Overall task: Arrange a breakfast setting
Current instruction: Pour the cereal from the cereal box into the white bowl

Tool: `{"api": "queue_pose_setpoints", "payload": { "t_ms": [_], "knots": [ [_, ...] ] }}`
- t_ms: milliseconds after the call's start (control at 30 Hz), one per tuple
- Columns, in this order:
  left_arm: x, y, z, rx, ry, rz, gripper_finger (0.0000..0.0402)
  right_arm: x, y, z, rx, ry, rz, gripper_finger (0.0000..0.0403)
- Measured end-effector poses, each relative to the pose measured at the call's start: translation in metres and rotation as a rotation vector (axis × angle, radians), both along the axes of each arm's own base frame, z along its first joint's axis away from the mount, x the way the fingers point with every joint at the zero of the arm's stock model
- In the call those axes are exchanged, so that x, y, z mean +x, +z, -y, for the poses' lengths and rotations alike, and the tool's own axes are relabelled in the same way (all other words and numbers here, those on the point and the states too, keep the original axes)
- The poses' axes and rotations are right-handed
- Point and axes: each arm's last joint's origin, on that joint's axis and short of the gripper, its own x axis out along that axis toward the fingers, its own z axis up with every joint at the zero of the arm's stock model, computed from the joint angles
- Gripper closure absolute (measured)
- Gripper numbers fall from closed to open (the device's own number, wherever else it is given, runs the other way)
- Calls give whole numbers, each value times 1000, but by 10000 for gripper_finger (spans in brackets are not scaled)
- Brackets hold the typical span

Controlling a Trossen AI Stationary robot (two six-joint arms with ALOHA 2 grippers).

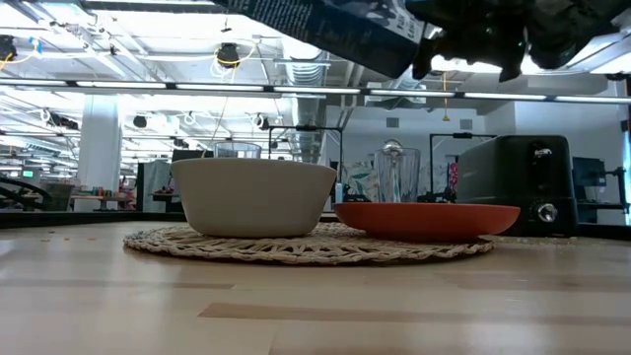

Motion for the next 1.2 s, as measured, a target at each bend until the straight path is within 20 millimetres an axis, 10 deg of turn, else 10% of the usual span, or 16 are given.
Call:
{"api": "queue_pose_setpoints", "payload": {
  "t_ms": [467, 1200],
  "knots": [
    [-32, 8, -4, 0, 10, 113, 222, -34, 9, -24, -29, -7, -131, 107],
    [1, -108, 10, -59, 64, 161, 222, -62, -2, -43, -5, -5, -313, 109]
  ]
}}
